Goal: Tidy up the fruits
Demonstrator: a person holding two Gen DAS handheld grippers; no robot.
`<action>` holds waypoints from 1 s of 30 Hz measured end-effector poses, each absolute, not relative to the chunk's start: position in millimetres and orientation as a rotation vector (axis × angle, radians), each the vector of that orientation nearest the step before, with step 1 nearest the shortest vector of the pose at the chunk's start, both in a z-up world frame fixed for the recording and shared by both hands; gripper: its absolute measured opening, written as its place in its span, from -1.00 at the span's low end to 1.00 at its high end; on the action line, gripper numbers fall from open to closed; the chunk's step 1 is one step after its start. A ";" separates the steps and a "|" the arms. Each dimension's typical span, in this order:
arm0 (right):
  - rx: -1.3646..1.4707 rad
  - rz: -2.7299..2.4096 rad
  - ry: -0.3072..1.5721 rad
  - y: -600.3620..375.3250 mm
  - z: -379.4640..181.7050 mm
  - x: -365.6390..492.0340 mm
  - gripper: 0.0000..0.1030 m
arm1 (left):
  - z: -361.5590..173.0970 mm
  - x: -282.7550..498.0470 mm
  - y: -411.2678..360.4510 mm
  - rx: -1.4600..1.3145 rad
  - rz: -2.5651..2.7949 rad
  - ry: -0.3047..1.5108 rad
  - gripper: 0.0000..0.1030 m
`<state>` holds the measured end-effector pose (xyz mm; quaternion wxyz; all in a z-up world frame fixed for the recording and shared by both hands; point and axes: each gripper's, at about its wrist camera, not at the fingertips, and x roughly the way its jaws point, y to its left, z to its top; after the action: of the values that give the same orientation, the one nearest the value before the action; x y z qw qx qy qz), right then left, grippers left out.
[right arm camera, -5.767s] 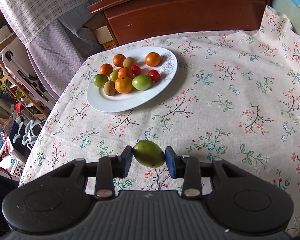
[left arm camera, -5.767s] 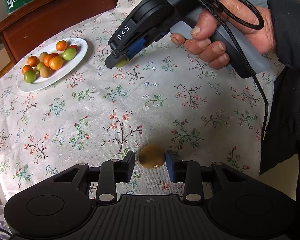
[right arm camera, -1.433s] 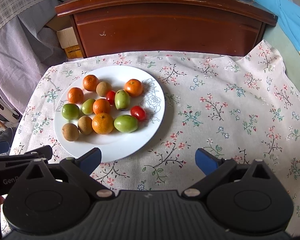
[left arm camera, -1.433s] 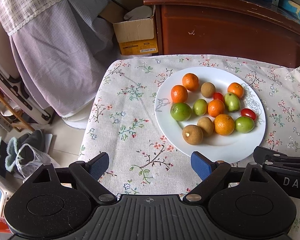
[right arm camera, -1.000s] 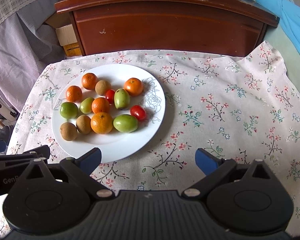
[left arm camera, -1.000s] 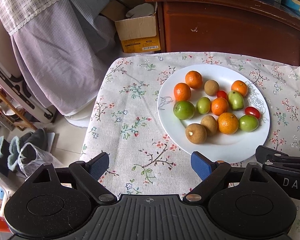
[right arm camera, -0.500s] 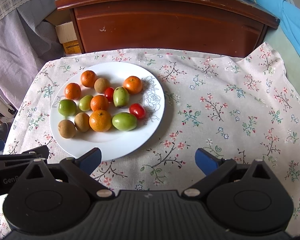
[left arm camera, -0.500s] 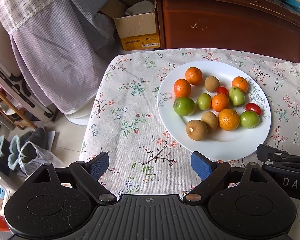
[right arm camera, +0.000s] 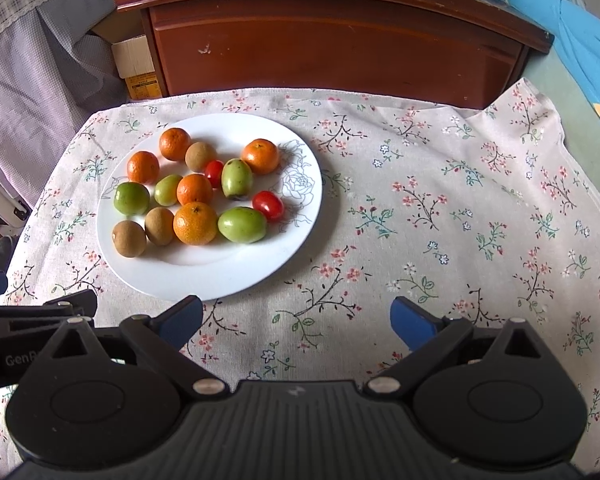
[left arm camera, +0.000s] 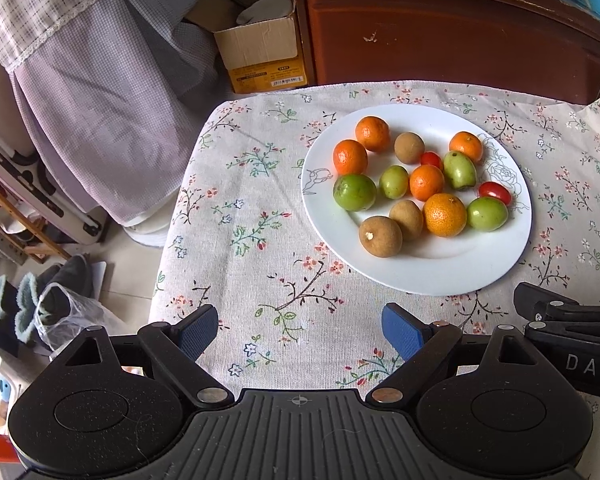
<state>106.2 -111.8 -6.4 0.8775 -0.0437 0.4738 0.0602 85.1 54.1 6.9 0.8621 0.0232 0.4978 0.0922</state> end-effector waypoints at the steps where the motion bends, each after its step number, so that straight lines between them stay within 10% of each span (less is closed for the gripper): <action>1: -0.093 0.127 0.988 -113.1 -6.9 104.6 0.94 | 6.2 84.0 52.8 0.052 0.186 1.047 0.76; 30: -0.015 0.156 0.926 -145.8 -36.5 27.8 0.94 | -14.9 40.8 24.7 0.171 0.055 1.077 0.76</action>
<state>27.8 -145.8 -36.5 0.8917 -0.0071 0.4463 0.0753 40.8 24.7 -14.9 0.8545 0.0813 0.5123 0.0263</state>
